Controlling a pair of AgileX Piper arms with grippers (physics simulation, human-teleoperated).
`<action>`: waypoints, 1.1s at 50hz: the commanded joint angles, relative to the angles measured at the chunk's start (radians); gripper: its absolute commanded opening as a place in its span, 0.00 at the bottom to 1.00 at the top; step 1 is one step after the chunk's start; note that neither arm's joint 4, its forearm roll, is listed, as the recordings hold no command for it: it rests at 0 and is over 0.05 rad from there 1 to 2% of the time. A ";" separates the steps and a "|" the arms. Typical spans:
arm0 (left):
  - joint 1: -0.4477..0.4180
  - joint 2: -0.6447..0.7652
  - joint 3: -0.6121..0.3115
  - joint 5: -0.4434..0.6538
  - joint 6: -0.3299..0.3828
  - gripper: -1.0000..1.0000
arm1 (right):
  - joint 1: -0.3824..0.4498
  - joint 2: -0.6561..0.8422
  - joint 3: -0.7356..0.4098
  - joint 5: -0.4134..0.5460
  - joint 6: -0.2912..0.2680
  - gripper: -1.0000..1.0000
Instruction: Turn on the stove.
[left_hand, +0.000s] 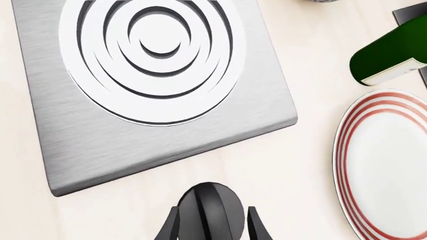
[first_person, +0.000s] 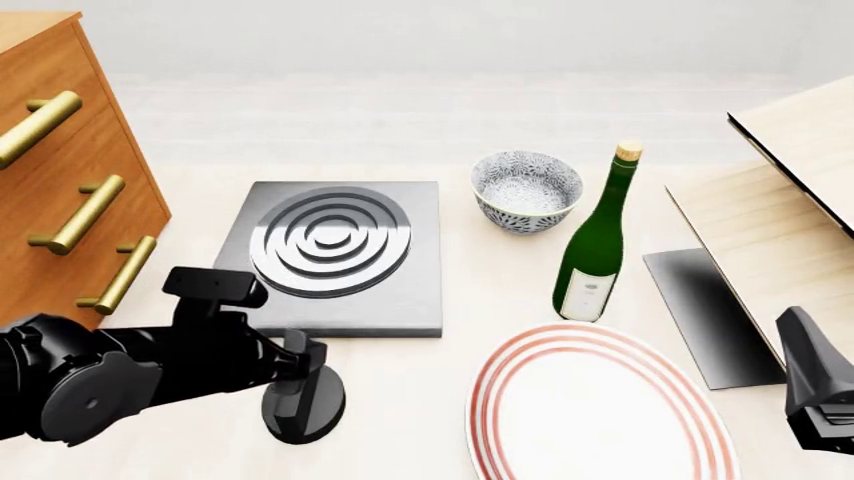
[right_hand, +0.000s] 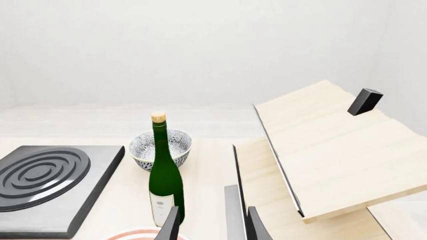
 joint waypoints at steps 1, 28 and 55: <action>-0.004 0.038 0.005 -0.032 -0.009 1.00 | 0.000 0.000 0.000 0.000 0.000 1.00; -0.017 0.100 0.030 -0.096 -0.052 1.00 | 0.000 0.000 0.000 0.000 0.000 1.00; -0.041 0.166 0.041 -0.152 -0.070 1.00 | 0.000 0.000 0.000 0.000 0.000 1.00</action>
